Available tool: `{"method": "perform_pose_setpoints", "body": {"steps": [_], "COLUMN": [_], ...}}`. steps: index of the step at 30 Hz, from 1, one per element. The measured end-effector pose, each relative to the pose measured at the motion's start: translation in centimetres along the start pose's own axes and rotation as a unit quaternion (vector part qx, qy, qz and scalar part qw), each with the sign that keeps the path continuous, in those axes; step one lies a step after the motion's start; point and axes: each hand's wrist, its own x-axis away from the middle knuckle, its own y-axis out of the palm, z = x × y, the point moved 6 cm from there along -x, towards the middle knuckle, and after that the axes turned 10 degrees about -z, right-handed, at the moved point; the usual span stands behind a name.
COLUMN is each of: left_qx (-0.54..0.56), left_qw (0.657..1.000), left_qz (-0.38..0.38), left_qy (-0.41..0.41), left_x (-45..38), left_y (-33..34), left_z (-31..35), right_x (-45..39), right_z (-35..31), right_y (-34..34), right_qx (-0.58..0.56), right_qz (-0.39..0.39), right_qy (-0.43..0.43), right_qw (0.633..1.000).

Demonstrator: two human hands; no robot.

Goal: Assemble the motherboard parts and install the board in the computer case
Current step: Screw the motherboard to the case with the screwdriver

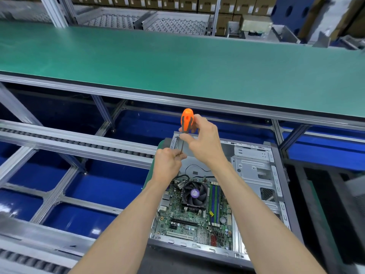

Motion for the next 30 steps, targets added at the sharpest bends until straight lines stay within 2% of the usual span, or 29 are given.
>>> {"method": "perform_pose_setpoints", "body": {"steps": [4, 9, 13, 17, 20, 22, 26, 30], "left_qx": [-0.012, -0.031, -0.029, -0.024, -0.01, -0.007, -0.001, 0.001], "left_qw": [1.0, 0.999, 0.999, 0.999, 1.0, 1.0, 1.0, 1.0], "left_qz": [-0.007, -0.014, -0.023, -0.021, -0.015, -0.012, -0.01, -0.015], "left_qy": [0.004, 0.017, 0.001, -0.006, -0.013, -0.013, -0.012, -0.019], "left_x": [0.1, 0.2, 0.2, 0.2, 0.2, 0.2, 0.0, 0.2], "left_y": [0.1, 0.0, 0.1, 0.1, 0.1, 0.2, 0.2, 0.2], "left_z": [0.1, 0.4, 0.2, 0.1, -0.1, -0.1, -0.1, 0.0], "right_x": [-0.2, 0.0, -0.4, -0.4, -0.4, -0.5, -0.3, -0.7], "right_z": [-0.5, 0.2, -0.8, -0.4, -0.4, -0.8, -0.3, -0.9], "right_y": [0.4, 0.7, 0.8, 0.6, 0.3, 0.4, 0.5, 0.6], "right_qx": [0.042, -0.007, 0.067, 0.014, 0.049, 0.067, 0.013, 0.08], "right_qz": [0.013, 0.003, 0.018, -0.001, 0.034, 0.028, 0.005, 0.035], "right_qy": [0.008, 0.005, 0.005, -0.006, 0.014, 0.006, -0.004, 0.007], "right_qw": [0.999, 1.0, 0.998, 1.0, 0.998, 0.997, 1.0, 0.996]}}
